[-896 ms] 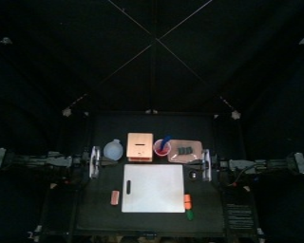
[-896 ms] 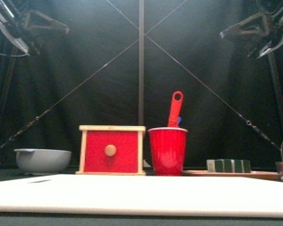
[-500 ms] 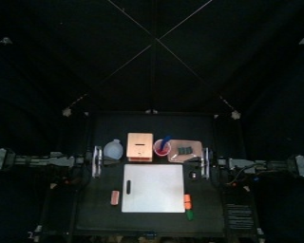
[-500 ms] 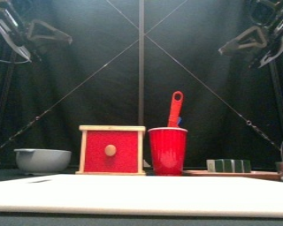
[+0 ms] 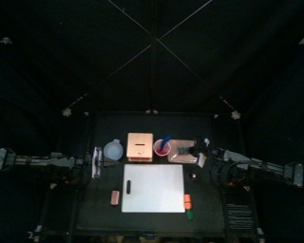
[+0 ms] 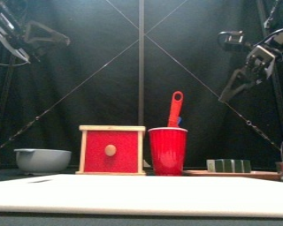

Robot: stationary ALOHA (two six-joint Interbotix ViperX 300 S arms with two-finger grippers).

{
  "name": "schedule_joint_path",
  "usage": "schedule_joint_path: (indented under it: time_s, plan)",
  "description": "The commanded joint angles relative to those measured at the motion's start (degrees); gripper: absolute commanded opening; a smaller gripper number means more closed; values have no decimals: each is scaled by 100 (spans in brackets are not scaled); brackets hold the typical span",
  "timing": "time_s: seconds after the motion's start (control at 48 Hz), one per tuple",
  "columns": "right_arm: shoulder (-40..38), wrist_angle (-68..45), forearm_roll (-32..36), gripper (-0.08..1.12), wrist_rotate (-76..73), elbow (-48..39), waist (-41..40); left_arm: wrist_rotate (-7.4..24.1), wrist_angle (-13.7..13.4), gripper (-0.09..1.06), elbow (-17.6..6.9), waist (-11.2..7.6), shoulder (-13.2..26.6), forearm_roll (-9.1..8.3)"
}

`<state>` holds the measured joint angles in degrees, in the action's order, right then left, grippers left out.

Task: Place sushi on board then cut the sushi with the knife then place the pieces on the plate
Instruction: Place the sushi on the board

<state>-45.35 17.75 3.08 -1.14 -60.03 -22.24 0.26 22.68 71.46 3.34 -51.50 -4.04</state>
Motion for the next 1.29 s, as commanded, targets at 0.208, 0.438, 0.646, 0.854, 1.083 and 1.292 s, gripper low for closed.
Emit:
schedule_joint_path:
  time_s: [0.208,0.438,0.646,0.854,1.083,1.292]
  plan:
    - [615,237,835,67,26,272,-18,-9,26,-2,-44,114,26,0]
    - [993,738,1081,95,35,545,-70,0,26,-2,18,185,18,0]
    - [1582,967,1134,99,70,659,-141,0,18,-2,35,272,18,-9]
    - [2118,976,1134,99,457,721,-255,0,18,-2,70,299,18,-9]
    - [2593,967,316,99,1617,861,-747,0,18,-2,97,299,26,0]
    - [2988,940,-580,99,2733,905,-1195,0,18,-2,132,316,26,9]
